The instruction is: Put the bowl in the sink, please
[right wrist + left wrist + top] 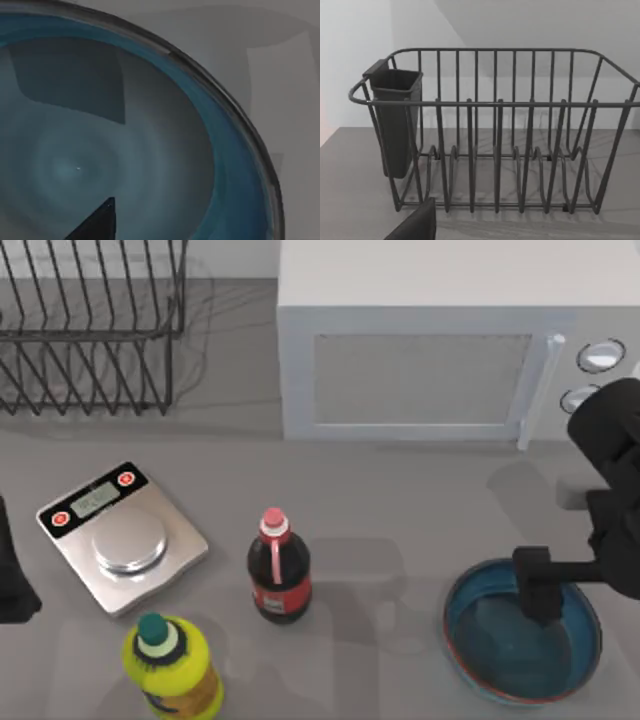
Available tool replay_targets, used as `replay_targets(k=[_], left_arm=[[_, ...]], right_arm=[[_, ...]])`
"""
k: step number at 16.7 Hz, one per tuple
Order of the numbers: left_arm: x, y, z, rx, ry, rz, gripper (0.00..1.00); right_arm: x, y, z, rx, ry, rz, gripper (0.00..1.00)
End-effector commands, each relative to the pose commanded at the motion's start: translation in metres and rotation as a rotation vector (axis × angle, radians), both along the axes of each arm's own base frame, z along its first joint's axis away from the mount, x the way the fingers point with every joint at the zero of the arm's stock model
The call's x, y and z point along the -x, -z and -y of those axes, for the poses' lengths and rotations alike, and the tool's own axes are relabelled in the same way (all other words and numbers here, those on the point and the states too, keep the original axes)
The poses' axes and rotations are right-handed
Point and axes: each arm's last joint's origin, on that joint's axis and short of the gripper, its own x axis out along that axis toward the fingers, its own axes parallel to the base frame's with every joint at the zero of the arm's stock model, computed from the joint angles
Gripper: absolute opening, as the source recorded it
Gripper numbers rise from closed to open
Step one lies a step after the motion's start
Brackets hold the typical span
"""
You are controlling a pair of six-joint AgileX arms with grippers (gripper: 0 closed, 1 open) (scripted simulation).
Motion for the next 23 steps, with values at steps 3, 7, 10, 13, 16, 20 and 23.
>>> replay_targets(k=[3, 7, 10, 13, 16, 20, 23], left_arm=[[0.000, 0.000, 0.000, 0.000, 0.000, 0.000, 1.00], [0.000, 0.000, 0.000, 0.000, 0.000, 0.000, 1.00], [0.000, 0.000, 0.000, 0.000, 0.000, 0.000, 1.00], [0.000, 0.000, 0.000, 0.000, 0.000, 0.000, 1.00], [0.000, 0.000, 0.000, 0.000, 0.000, 0.000, 1.00], [0.000, 0.000, 0.000, 0.000, 0.000, 0.000, 1.00], [0.000, 0.000, 0.000, 0.000, 0.000, 0.000, 1.00]], right_arm=[[0.004, 0.022, 0.001, 0.003, 0.000, -0.007, 1.00], [0.004, 0.024, 0.001, 0.003, 0.000, -0.008, 1.00], [0.004, 0.024, 0.001, 0.003, 0.000, -0.008, 0.77], [0.004, 0.024, 0.001, 0.003, 0.000, -0.008, 0.55], [0.004, 0.024, 0.001, 0.003, 0.000, -0.008, 0.32], [0.004, 0.024, 0.001, 0.003, 0.000, -0.008, 0.02], [0.004, 0.024, 0.001, 0.003, 0.000, -0.008, 0.00]])
